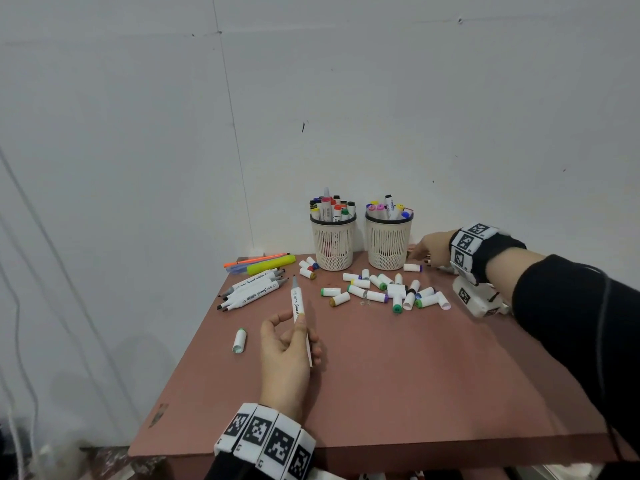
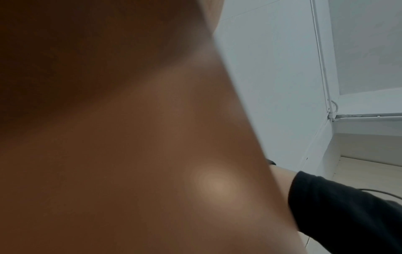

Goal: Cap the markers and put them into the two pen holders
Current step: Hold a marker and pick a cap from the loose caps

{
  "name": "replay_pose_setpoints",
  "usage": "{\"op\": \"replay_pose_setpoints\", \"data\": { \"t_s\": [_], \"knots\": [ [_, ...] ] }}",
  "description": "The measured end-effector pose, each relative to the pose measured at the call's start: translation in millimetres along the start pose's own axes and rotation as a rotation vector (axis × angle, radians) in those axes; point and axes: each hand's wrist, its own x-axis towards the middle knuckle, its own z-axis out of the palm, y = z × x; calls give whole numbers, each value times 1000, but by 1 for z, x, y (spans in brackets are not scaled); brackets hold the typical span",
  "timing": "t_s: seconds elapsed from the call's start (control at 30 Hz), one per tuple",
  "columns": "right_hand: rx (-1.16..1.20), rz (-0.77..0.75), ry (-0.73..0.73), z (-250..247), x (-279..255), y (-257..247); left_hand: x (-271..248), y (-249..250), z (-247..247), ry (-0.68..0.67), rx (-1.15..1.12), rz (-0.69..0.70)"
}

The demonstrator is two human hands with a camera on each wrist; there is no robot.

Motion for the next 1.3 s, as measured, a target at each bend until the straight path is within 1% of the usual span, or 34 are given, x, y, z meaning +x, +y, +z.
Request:
{"op": "replay_pose_setpoints", "data": {
  "t_s": [0.13, 0.23, 0.43, 0.57, 0.67, 0.73, 0.87, 0.97, 1.07, 1.2, 1.3],
  "knots": [
    [0, 6, -33, 4, 1, -2, 1, -1, 0, -4, 0, -1],
    [27, -56, -57, 2, -2, -8, 2, -2, -1, -4, 16, 2],
    [-9, -165, -103, 2, -10, -26, 3, -5, -1, -4, 22, 6],
    [-87, -251, -63, 4, -18, -43, 3, -5, -2, 1, 42, 16],
    [-189, -266, -67, 4, -22, -52, 4, -6, -2, 4, 42, 12],
    [-209, -266, -72, 0, -24, -55, 4, -6, -2, 5, 46, 12],
    [-164, -298, -14, -6, -24, -56, 5, -7, -2, 7, 42, 11],
    [-157, -353, -22, -4, -30, -59, 5, -7, -2, 4, 32, 11],
    [-135, -374, -1, 1, -33, -59, 5, -7, -2, 4, 20, 10],
    [-92, -362, 63, 4, -34, -50, 4, -5, -1, 0, 3, 7],
    [-104, -356, 36, 9, -36, -44, 4, -5, -1, -1, 1, 5]
  ]
}}
